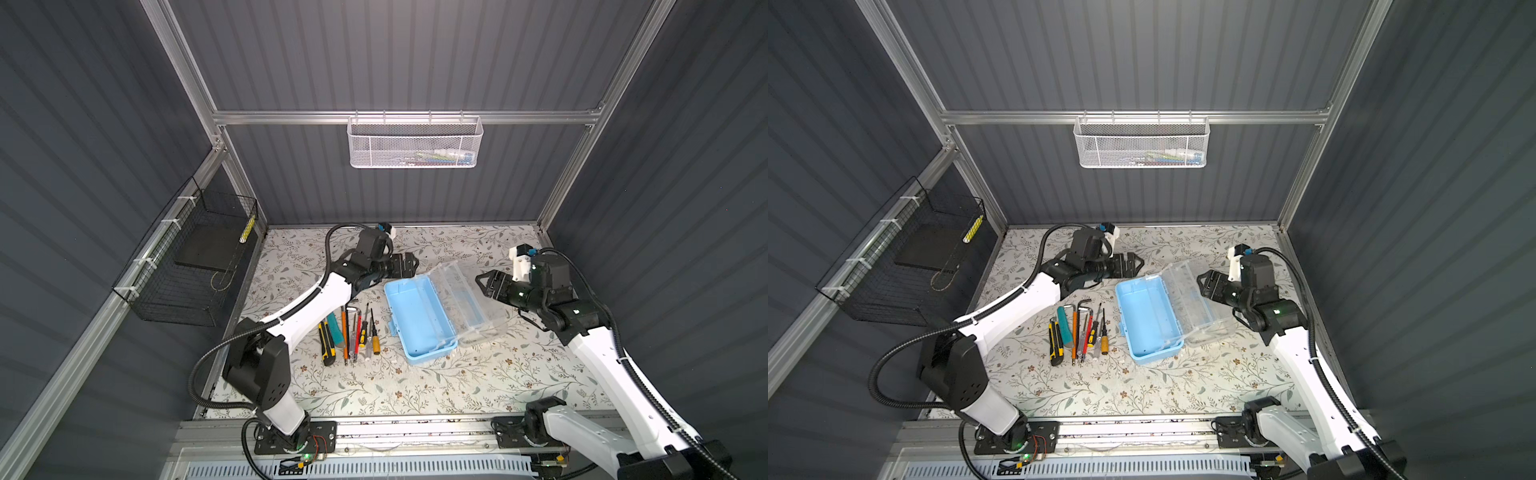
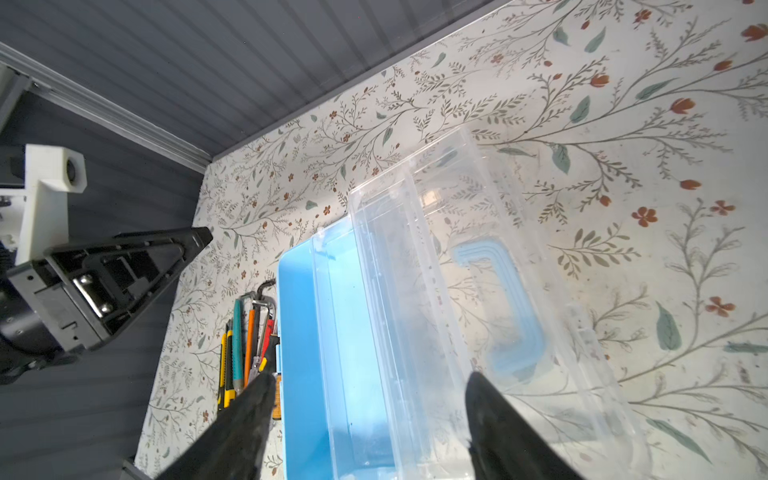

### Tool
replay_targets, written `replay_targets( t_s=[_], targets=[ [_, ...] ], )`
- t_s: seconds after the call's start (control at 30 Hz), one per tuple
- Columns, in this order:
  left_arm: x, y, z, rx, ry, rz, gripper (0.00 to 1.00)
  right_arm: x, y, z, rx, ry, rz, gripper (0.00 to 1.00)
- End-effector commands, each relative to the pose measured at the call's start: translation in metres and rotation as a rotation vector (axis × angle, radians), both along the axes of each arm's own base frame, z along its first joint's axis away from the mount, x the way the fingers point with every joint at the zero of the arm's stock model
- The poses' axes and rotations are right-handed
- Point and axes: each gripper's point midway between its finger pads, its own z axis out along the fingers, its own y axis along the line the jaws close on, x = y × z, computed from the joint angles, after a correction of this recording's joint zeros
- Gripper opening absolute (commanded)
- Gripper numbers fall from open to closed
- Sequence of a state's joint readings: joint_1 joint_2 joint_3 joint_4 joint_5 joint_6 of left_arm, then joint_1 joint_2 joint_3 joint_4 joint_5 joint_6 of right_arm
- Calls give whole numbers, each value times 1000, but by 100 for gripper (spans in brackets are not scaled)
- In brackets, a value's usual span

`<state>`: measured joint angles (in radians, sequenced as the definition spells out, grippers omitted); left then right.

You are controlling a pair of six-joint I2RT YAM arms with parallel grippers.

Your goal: Pack the tool kit

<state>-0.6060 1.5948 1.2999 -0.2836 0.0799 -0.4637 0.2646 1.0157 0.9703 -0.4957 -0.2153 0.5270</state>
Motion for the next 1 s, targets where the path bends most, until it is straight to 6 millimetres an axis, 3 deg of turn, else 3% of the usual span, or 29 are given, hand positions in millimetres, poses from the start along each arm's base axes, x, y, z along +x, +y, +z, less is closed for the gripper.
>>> replay_targets(
  t_s=[0.0,0.17,0.43,0.5,0.8,0.97],
  targets=[
    [-23,51,-24,142,52,146,98,3,11,-2,-87,-7,14,72],
    [-57,99,-47,290,98,263,100,3,29,-9,-135,8,63,72],
    [-90,153,-38,317,75,438,100,8,55,-22,-127,43,128,72],
    [-101,165,-45,344,112,471,100,8,58,-27,-126,56,138,72],
    [-130,203,-108,462,238,628,98,5,65,-42,-123,97,152,72],
    [-132,207,-121,428,239,663,87,3,64,-48,-124,113,150,71]
  ],
)
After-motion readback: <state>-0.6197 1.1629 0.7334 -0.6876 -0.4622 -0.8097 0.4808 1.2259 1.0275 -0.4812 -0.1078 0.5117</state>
